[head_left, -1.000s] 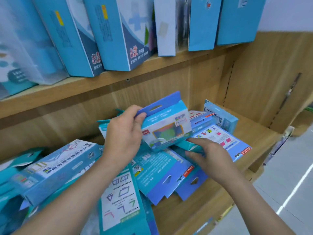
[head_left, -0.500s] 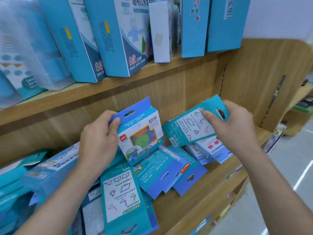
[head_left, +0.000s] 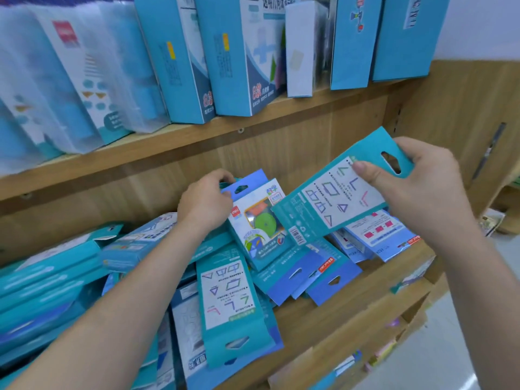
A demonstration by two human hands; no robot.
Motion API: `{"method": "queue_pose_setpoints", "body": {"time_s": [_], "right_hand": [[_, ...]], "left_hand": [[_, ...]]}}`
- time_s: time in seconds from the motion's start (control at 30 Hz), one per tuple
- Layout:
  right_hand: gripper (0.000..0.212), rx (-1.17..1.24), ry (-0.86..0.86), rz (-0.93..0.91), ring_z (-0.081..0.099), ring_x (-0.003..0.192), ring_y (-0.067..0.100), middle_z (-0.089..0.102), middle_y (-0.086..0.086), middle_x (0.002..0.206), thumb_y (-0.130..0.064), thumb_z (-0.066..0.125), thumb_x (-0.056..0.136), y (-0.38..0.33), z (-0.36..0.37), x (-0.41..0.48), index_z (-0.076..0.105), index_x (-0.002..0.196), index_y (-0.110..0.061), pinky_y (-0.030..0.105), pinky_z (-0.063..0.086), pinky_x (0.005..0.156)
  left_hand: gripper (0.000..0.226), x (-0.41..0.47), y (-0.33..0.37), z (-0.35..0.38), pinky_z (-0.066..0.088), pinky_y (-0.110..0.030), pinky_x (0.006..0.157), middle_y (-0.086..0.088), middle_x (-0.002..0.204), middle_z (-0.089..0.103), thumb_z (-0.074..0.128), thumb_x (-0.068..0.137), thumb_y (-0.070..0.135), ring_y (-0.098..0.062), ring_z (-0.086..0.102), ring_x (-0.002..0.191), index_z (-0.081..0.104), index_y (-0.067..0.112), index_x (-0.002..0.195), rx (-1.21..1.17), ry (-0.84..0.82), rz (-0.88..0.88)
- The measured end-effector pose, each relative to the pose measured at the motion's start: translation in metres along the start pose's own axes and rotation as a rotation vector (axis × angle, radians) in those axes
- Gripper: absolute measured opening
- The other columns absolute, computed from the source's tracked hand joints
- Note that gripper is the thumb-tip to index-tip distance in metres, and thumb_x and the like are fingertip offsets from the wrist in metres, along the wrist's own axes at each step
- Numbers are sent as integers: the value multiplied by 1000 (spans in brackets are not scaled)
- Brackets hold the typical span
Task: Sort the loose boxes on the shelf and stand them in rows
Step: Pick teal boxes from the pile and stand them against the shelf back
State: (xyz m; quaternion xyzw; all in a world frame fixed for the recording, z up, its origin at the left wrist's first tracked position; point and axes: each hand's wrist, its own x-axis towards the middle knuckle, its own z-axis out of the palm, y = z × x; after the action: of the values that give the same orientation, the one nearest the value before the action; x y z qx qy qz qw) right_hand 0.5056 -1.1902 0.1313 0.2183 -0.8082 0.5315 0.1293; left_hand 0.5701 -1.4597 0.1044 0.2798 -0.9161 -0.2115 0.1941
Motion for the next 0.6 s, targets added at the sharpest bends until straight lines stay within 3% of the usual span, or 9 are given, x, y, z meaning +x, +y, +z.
{"method": "queue_pose_setpoints", "body": {"time_s": [0.13, 0.27, 0.33, 0.4, 0.47, 0.53, 0.6], "right_hand": [[21, 44, 2, 53, 69, 67, 15, 69, -7, 73, -43, 69, 81, 7, 2, -3, 59, 79, -26, 46, 57, 54], [21, 88, 10, 85, 69, 63, 13, 70, -5, 72, -40, 69, 82, 9, 0, -1, 60, 77, -23, 38, 56, 50], [21, 89, 38, 75, 68, 61, 15, 69, -3, 69, -39, 70, 82, 7, 4, -1, 61, 77, -20, 38, 56, 50], [18, 47, 85, 26, 66, 65, 19, 67, -3, 70, -38, 68, 83, 3, 8, -2, 63, 82, -20, 42, 55, 54], [10, 88, 104, -8, 66, 67, 14, 67, -4, 77, -37, 63, 87, -2, 10, -5, 63, 87, -27, 37, 55, 50], [15, 437, -9, 87, 69, 76, 9, 70, 1, 90, -45, 57, 89, -7, 9, -11, 63, 94, -33, 30, 55, 48], [42, 687, -148, 222, 69, 92, 10, 72, 1, 103, -62, 44, 79, -1, 7, -19, 59, 112, -40, 32, 57, 59]], "left_hand": [[28, -1, 3, -7, 49, -35, 75, 3, 93, 60, 54, 88, 13, -23, 60, 86, 58, 31, 108, 74, -46, 78], [28, -20, 14, -4, 42, -32, 87, -3, 107, 57, 61, 83, 8, -22, 50, 103, 64, 19, 109, 0, 267, 580], [50, -42, 38, 8, 39, -31, 98, 0, 127, 50, 68, 82, 28, -18, 41, 118, 52, 21, 128, 6, 88, 745], [100, -61, 63, 29, 29, -34, 109, 4, 150, 24, 71, 73, 51, -16, 24, 134, 11, 29, 149, 107, -137, 677], [117, -68, 76, 44, 33, -38, 106, 4, 149, 19, 73, 69, 51, -18, 26, 134, -13, 34, 148, 128, -114, 603], [110, -65, 76, 45, 42, -39, 97, 5, 139, 34, 71, 68, 37, -16, 37, 126, -5, 38, 147, -57, -67, 546], [82, -63, 77, 33, 46, -27, 87, 12, 120, 54, 66, 71, 19, -10, 51, 111, 25, 41, 138, -364, -139, 425]]}}
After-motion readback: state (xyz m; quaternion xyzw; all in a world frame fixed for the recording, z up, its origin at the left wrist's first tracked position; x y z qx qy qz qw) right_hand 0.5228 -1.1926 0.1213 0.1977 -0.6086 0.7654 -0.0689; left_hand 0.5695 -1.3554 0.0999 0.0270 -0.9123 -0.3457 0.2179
